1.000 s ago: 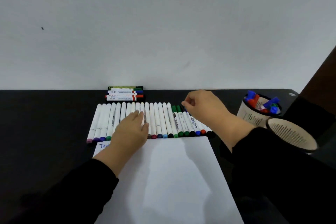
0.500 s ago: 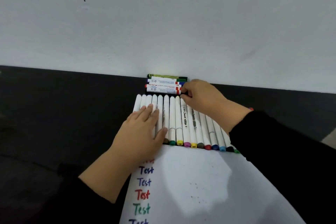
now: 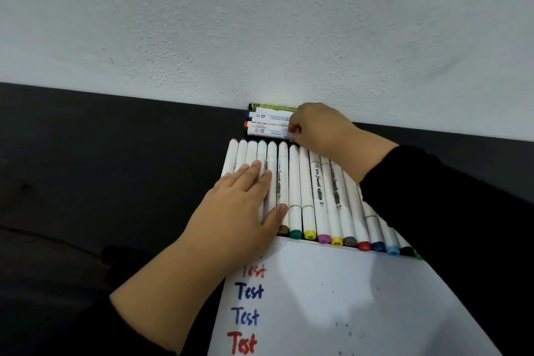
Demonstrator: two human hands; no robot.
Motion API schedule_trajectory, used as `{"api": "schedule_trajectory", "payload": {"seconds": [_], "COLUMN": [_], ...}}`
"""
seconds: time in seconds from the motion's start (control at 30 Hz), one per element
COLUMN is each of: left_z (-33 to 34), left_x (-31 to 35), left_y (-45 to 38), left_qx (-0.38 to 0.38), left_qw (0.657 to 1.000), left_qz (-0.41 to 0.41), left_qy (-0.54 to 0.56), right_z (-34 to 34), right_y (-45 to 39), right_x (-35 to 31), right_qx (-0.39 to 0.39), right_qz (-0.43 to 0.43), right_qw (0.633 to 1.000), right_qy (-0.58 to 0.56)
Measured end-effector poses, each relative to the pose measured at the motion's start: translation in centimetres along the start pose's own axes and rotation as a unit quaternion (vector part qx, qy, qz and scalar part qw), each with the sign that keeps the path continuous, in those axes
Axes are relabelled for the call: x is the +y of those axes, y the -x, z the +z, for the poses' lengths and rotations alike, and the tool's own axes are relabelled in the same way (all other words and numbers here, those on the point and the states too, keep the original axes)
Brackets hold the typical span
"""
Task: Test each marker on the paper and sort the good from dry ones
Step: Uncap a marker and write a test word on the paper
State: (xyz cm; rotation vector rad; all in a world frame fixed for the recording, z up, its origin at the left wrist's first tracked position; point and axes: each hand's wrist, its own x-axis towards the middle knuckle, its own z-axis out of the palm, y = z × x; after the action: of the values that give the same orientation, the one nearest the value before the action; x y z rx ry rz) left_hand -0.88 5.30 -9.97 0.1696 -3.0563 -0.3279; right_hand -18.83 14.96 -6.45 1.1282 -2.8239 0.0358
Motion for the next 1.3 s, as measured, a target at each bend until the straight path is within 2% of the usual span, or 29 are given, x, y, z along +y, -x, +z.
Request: {"api": "schedule_trajectory", "payload": {"seconds": [0.2, 0.33, 0.43, 0.53, 0.6, 0.7, 0.83, 0.9, 0.97, 1.07, 1.17, 1.3], "left_z": [-0.1, -0.2, -0.5, -1.2, -2.2, -3.8, -4.9, -5.5, -5.8, -6.0, -6.4, -6.8], "left_x": [0.1, 0.1, 0.2, 0.5, 1.0, 2.3, 3.9, 4.5, 5.0, 5.5, 5.8, 6.0], "left_y": [0.0, 0.1, 0.3, 0.7, 1.3, 3.1, 6.3, 7.9, 9.4, 11.6, 13.6, 15.9], "left_qx": [-0.005, -0.009, -0.006, -0.003, 0.002, -0.006, -0.039, -0.047, -0.051, -0.052, -0.051, -0.054], "left_qw": [1.0, 1.0, 1.0, 1.0, 0.999, 0.985, 0.915, 0.873, 0.842, 0.819, 0.816, 0.858], "left_qz": [-0.001, -0.004, -0.004, -0.012, -0.016, -0.055, -0.096, -0.119, -0.143, -0.175, -0.201, -0.225], "left_qy": [-0.002, -0.003, 0.0, 0.013, 0.041, 0.161, 0.389, 0.47, 0.517, 0.544, 0.54, 0.458], "right_z": [0.1, -0.8, -2.3, -4.1, -5.4, -6.9, -7.8, -8.0, -8.0, -8.3, -8.5, -8.0], "right_y": [-0.2, 0.5, 1.9, 4.2, 6.2, 9.3, 13.1, 15.1, 16.9, 19.5, 21.9, 24.4], "right_x": [-0.6, -0.8, -1.0, -1.6, -2.3, -3.5, -5.2, -6.3, -7.5, -9.5, -11.1, -12.9], "right_qx": [0.003, 0.04, 0.048, 0.046, 0.036, 0.001, 0.0, 0.009, 0.012, 0.018, 0.024, 0.044], "right_qz": [0.002, 0.006, 0.028, 0.084, 0.126, 0.181, 0.216, 0.216, 0.218, 0.224, 0.233, 0.258], "right_qw": [1.0, 0.999, 0.998, 0.987, 0.967, 0.907, 0.82, 0.795, 0.776, 0.739, 0.731, 0.733], "right_qy": [0.014, 0.0, -0.037, -0.128, -0.22, -0.381, -0.531, -0.566, -0.592, -0.635, -0.641, -0.628]}}
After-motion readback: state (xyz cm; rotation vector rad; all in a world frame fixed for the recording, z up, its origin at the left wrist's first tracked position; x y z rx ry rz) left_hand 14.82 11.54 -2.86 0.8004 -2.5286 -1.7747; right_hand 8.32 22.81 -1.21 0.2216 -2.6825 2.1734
